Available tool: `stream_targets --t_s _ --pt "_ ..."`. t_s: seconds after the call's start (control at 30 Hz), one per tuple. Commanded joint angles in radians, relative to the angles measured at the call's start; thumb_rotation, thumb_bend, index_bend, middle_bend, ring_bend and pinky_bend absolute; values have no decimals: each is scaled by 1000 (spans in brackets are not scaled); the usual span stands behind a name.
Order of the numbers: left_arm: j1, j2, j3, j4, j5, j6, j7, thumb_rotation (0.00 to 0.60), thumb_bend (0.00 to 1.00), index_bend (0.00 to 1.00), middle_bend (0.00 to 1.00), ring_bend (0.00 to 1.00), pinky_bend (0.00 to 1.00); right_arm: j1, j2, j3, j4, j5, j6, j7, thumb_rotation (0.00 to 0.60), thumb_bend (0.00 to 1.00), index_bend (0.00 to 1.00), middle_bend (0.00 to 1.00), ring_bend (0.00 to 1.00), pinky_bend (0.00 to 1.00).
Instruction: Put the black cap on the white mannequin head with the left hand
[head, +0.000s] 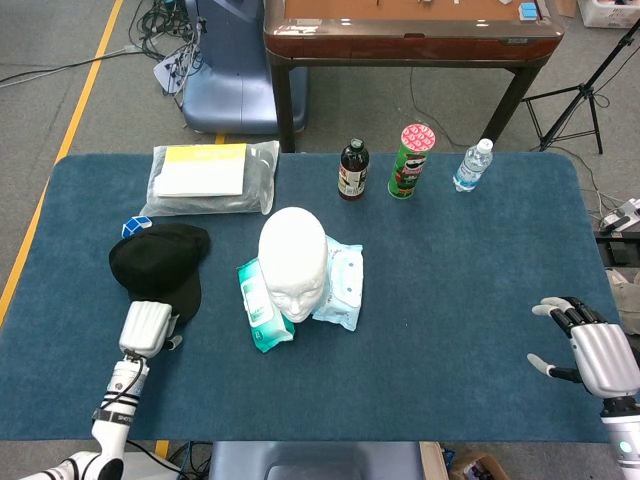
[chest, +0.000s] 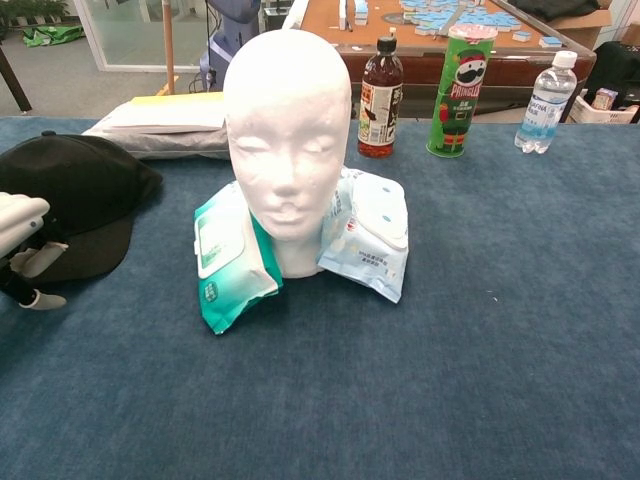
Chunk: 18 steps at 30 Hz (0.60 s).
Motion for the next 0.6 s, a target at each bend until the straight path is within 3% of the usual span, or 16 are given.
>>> stream_targets --t_s 0.03,0.6 --pt "-5 -7 -8 8 -9 -4 5 600 37 883 978 592 532 0 0 0 0 -1 1 1 600 121 321 283 202 382" --pt "-28 -39 -39 84 -39 -15 -22 600 37 888 984 595 532 0 -1 0 0 0 -1 -3 600 122 321 283 202 382"
